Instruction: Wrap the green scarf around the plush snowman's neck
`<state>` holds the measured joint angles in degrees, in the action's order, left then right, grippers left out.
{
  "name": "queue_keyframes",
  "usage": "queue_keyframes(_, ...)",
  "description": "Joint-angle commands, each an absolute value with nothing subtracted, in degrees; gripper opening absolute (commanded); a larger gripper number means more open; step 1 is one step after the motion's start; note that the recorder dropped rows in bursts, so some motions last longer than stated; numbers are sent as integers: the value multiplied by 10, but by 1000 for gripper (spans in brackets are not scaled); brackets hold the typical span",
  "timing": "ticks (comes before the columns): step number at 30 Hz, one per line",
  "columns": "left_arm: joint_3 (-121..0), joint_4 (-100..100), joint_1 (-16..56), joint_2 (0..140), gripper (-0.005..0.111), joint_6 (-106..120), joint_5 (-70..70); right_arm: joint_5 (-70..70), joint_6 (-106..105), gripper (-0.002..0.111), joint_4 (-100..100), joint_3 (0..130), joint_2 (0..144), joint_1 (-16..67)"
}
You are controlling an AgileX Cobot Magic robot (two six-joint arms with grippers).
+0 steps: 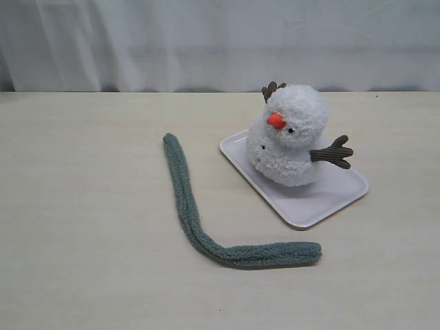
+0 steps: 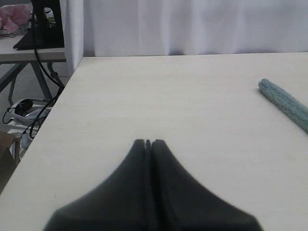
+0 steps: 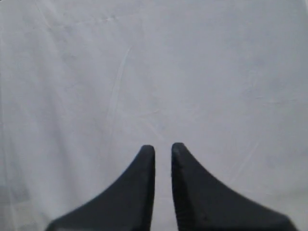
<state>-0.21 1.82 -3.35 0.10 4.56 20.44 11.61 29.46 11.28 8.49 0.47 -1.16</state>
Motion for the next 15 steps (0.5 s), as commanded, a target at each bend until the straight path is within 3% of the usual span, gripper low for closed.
queue_keyframes(1, 0, 22, -31, 0, 0, 45, 197, -6, 336, 43, 176, 196, 54, -12)
queue_keyframes(5, 0, 22, -31, 0, 0, 45, 197, -157, 253, 69, 173, 305, 132, -12)
queue_keyframes(11, 0, 22, -31, 0, 0, 45, 197, -399, 71, 70, 74, 469, 273, -12)
queue_keyframes(15, 0, 22, -31, 0, 0, 45, 198, -462, -70, 70, -76, 526, 358, -12)
